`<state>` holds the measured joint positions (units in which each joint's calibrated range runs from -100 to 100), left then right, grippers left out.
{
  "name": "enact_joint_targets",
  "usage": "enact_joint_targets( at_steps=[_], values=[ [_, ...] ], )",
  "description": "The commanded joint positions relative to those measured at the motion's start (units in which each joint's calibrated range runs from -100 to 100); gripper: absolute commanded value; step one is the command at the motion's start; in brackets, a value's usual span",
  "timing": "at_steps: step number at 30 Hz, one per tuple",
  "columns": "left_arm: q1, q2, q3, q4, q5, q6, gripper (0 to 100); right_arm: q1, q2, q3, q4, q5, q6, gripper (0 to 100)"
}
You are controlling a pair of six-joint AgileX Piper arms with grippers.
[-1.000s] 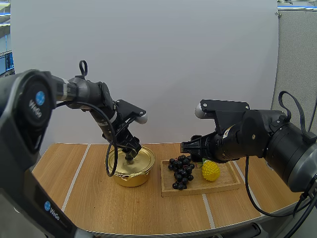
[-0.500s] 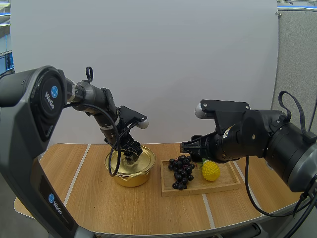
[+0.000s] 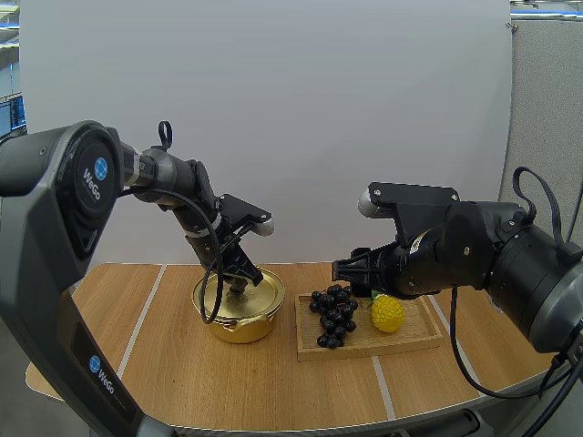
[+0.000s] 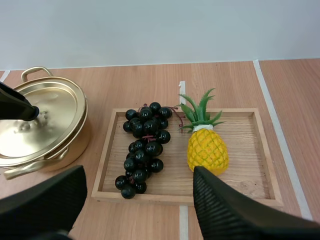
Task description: Open the pot, put the pineapple inside, and close it
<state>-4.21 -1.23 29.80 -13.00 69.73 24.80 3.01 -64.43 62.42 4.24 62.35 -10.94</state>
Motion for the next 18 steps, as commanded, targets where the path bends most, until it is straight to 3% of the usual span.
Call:
enact_joint_targets(
  at_steps=[1, 18],
  values=[
    [-0.11, -3.87, -4.50, 0.45, 3.70, -1.24, 0, -0.11, -0.18, -0.35, 0.30, 0.44, 0.27, 100],
    [-0.11, -19.55, -40.38, 6.30, 13.95, -5.11, 0, -0.11, -0.18, -0.35, 1.08, 0.44, 0.27, 100]
  ],
)
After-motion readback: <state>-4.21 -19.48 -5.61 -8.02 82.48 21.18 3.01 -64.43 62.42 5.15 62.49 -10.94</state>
